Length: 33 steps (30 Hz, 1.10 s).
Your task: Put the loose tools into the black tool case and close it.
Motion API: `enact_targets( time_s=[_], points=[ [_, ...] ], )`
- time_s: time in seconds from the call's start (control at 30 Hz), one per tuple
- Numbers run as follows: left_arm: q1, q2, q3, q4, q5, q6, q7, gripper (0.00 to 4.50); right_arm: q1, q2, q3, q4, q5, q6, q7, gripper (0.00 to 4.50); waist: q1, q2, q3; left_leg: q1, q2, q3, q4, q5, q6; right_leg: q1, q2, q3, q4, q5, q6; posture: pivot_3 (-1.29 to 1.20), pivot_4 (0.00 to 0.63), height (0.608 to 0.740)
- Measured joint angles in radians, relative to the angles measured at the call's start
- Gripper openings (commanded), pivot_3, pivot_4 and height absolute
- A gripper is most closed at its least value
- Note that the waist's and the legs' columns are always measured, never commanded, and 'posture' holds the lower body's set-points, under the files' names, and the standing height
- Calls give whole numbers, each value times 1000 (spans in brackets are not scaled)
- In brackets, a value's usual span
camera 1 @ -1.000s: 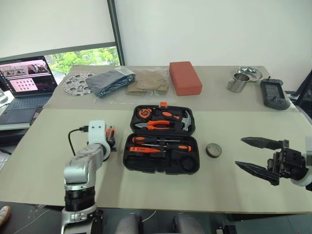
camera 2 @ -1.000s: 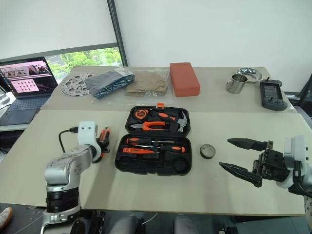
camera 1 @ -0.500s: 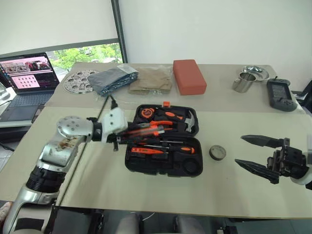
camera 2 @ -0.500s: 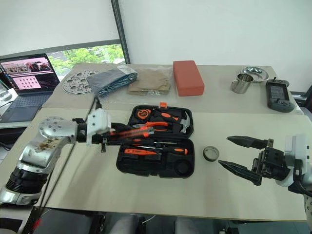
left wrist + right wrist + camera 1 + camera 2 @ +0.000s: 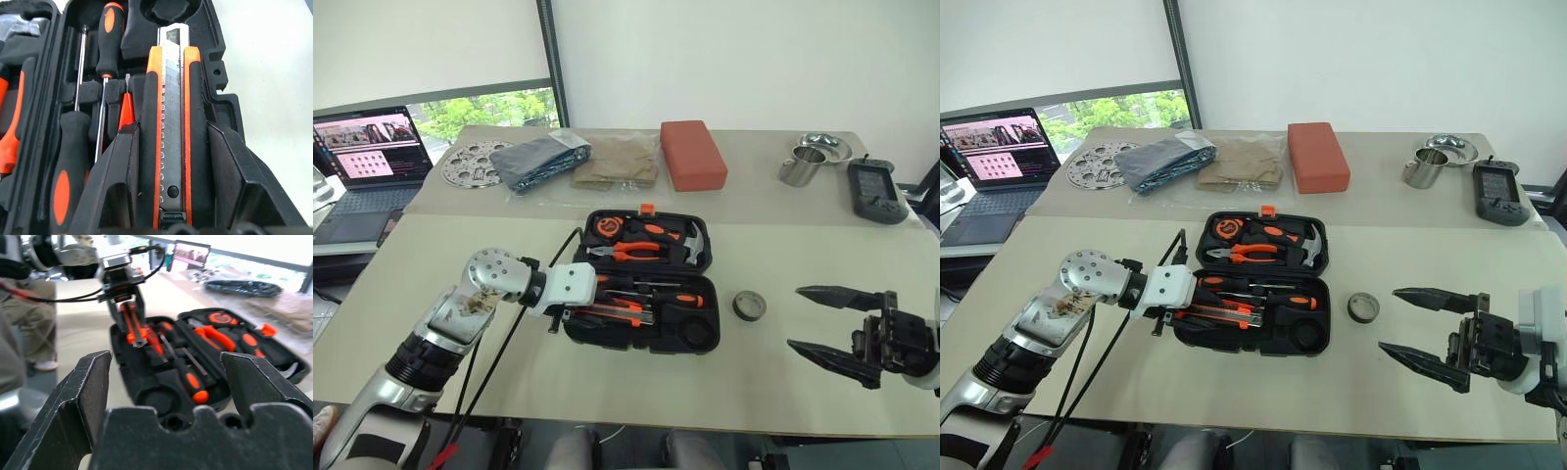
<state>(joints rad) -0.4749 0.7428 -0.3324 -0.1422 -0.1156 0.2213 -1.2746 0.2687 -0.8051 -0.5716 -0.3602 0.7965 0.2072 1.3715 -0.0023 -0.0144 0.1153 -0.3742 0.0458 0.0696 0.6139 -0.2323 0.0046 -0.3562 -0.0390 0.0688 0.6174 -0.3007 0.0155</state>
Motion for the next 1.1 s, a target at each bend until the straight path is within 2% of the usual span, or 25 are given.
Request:
enact_targets(
  time_s=[0.23,0.53,0.8,1.1],
  points=[
    [22,-13,-20,7,54,-9,33,1524,-12,0,1,-5,-4,-1,-21,4125,3,0,0,1,0,0,1,0,0,0,0,0,2,0,0,0,150,740],
    [-73,-144,-109,81,132,27,74,1524,-20,0,6,-23,-8,0,-57,4125,10,0,0,1,-2,0,3,0,0,0,1,1,5,0,0,0,150,740],
    [-139,-152,-149,109,159,66,38,1524,-17,0,6,-24,-8,0,-67,4125,7,0,0,1,-2,-1,6,0,0,1,2,2,8,0,0,0,150,740],
    [-129,-156,-171,16,153,237,26,1524,7,4,5,-25,-8,0,-72,4125,5,1,0,1,-1,-2,10,0,0,1,3,1,9,-1,0,0,150,740]
  ],
)
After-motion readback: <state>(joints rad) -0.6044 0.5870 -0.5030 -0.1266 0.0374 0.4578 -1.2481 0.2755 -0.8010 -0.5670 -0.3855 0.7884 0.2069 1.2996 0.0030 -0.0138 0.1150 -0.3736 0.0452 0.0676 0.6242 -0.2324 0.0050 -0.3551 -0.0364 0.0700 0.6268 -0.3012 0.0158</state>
